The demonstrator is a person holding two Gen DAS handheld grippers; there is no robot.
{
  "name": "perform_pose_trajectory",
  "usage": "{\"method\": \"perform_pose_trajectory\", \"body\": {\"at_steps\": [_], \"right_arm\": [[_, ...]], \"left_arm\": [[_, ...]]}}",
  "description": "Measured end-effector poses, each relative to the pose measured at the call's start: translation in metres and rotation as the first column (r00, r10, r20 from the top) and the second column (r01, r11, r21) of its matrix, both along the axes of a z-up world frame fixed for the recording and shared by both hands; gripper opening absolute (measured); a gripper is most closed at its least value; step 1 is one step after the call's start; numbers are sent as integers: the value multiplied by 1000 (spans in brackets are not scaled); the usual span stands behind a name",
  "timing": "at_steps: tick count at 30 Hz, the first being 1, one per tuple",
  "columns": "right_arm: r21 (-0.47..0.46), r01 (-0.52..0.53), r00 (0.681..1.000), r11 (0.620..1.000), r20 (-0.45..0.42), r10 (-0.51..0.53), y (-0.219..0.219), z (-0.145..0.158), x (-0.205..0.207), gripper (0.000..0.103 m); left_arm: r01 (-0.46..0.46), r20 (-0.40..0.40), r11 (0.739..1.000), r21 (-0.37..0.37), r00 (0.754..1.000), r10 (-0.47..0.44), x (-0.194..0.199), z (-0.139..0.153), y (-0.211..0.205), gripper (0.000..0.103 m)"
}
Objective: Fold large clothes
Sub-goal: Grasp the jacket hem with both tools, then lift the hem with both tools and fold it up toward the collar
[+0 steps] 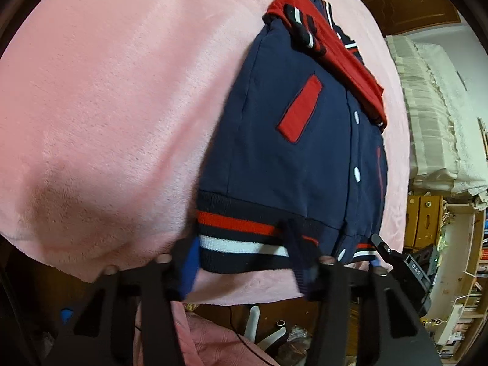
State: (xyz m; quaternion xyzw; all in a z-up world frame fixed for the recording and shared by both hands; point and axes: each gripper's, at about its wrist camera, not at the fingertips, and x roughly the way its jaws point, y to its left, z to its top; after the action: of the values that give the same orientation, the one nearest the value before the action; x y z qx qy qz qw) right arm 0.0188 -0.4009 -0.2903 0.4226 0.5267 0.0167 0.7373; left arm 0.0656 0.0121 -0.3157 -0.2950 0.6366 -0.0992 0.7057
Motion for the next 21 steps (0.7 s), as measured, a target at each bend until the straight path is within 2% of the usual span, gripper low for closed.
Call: {"method": "perform_pose_trajectory", "body": {"at_steps": [2, 4, 8, 13, 16, 21], "right_arm": [[51, -1, 1000, 999, 1, 1, 2, -1, 0, 13], [112, 12, 1000, 994, 9, -13, 3, -2, 0, 12], [213, 55, 997, 975, 38, -65, 7, 5, 5, 12], [299, 40, 991, 954, 113, -77, 18, 30, 25, 12], [311, -10, 985, 951, 166, -44, 26, 50, 46, 12], [325, -79, 968, 942, 249, -5, 38, 84, 93, 12]], "left_arm": [[-12, -7, 1000, -17, 1000, 12, 3, 2, -2, 28], [-46, -21, 996, -74, 999, 45, 5, 2, 1, 13], [-95, -28, 990, -103, 995, 93, 7, 11, 4, 11], [-126, -7, 982, -141, 992, 126, 19, 39, 2, 11], [-112, 15, 988, -109, 993, 114, 37, 62, 2, 10], [-134, 67, 978, -161, 987, 147, 81, 102, 8, 10]]}}
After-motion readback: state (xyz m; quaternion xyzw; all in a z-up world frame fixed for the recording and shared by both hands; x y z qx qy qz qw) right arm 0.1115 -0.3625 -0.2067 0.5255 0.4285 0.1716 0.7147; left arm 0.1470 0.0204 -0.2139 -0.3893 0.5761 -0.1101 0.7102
